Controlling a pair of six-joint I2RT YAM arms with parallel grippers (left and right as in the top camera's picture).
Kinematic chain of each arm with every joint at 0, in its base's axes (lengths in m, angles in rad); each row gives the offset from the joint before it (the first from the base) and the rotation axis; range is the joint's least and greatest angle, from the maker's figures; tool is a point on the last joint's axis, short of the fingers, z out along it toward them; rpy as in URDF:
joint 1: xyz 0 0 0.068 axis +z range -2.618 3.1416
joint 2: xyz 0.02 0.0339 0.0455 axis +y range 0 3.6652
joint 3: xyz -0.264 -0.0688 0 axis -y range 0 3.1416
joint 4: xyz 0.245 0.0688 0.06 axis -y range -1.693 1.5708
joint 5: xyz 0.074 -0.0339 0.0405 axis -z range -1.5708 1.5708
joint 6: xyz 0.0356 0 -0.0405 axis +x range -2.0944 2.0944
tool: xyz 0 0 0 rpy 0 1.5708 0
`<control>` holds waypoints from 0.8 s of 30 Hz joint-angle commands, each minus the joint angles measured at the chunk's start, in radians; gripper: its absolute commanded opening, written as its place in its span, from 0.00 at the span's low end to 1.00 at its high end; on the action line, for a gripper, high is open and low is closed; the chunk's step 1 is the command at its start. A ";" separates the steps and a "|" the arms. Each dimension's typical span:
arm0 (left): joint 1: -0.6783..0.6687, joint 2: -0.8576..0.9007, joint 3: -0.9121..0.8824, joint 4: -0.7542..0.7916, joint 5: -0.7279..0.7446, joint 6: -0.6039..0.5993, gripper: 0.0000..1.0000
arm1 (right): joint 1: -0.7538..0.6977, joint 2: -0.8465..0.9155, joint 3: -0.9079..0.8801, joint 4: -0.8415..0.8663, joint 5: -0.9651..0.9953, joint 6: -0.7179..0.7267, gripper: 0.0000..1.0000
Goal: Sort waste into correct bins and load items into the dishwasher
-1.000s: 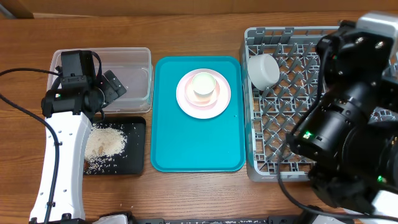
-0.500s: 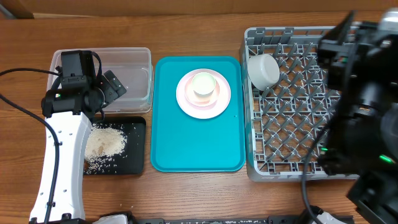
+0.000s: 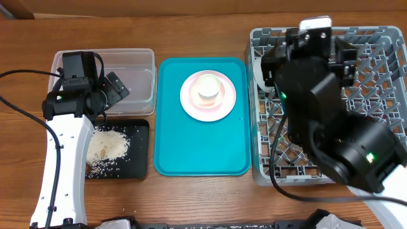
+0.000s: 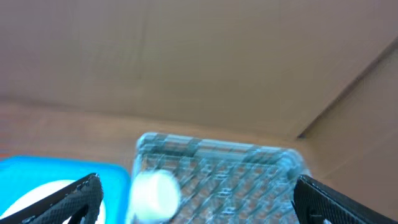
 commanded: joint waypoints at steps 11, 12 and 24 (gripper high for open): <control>0.001 -0.005 0.014 0.004 0.004 -0.014 1.00 | -0.012 0.043 0.002 -0.127 -0.665 0.171 1.00; 0.001 -0.005 0.014 0.004 0.004 -0.014 1.00 | -0.012 0.043 0.002 -0.139 -0.666 0.171 1.00; 0.001 -0.005 0.014 0.004 0.004 -0.014 1.00 | -0.107 0.061 0.002 -0.145 -0.576 0.166 1.00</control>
